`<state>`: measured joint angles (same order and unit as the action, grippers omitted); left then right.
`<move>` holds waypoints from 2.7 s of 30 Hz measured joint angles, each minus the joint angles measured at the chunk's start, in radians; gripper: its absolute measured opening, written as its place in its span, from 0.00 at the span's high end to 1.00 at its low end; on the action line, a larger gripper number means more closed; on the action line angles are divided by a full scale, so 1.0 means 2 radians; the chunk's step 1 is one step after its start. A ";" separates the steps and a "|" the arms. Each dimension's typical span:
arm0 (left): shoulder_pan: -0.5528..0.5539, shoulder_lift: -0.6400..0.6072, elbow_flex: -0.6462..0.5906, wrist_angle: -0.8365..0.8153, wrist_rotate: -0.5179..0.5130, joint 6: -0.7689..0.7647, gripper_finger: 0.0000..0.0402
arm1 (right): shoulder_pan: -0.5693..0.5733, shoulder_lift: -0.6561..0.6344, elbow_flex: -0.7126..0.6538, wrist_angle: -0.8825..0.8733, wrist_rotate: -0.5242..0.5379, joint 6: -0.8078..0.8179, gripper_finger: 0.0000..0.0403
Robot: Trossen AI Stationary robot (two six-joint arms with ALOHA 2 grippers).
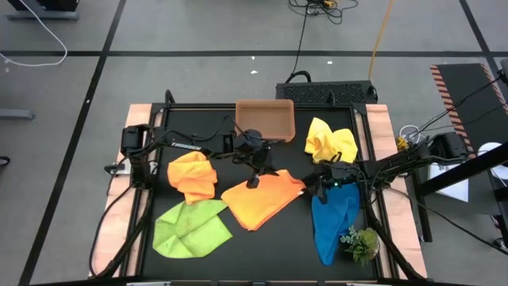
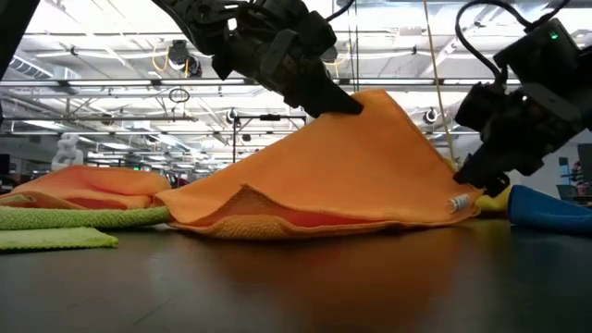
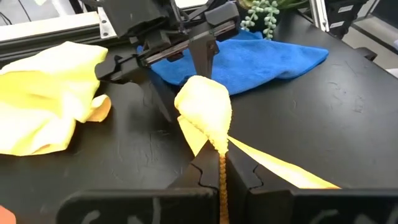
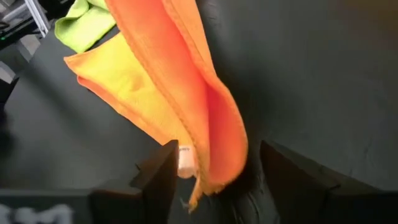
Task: Fold microfiber towels
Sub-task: Fold the right orange microfiber towel
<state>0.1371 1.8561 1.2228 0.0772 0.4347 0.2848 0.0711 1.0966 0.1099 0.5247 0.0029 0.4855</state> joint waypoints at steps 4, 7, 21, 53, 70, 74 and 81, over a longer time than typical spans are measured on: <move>0.000 0.000 0.000 0.000 0.000 0.001 0.99 | 0.000 0.000 -0.005 0.017 0.000 -0.004 0.63; 0.001 0.000 0.000 0.004 0.000 0.000 0.99 | 0.000 0.000 -0.005 0.020 -0.001 -0.021 0.76; 0.006 -0.012 0.000 0.014 -0.009 -0.012 0.98 | 0.006 -0.010 -0.005 0.017 -0.002 -0.013 1.00; 0.013 -0.012 0.000 0.015 -0.004 0.015 0.99 | -0.006 0.027 -0.004 0.043 0.039 0.027 0.52; 0.022 -0.014 0.000 0.005 -0.009 -0.007 0.98 | -0.005 0.026 -0.004 0.056 0.023 0.044 0.99; 0.027 -0.014 0.000 -0.014 -0.023 -0.003 0.99 | 0.001 -0.011 -0.004 0.045 0.010 0.043 1.00; 0.029 -0.007 0.000 0.001 -0.026 -0.008 0.99 | 0.013 -0.091 0.011 -0.085 0.044 0.056 1.00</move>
<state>0.1959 1.8430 1.2228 0.0792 0.3829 0.2681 0.0970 0.9145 0.1321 0.3546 0.0900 0.5966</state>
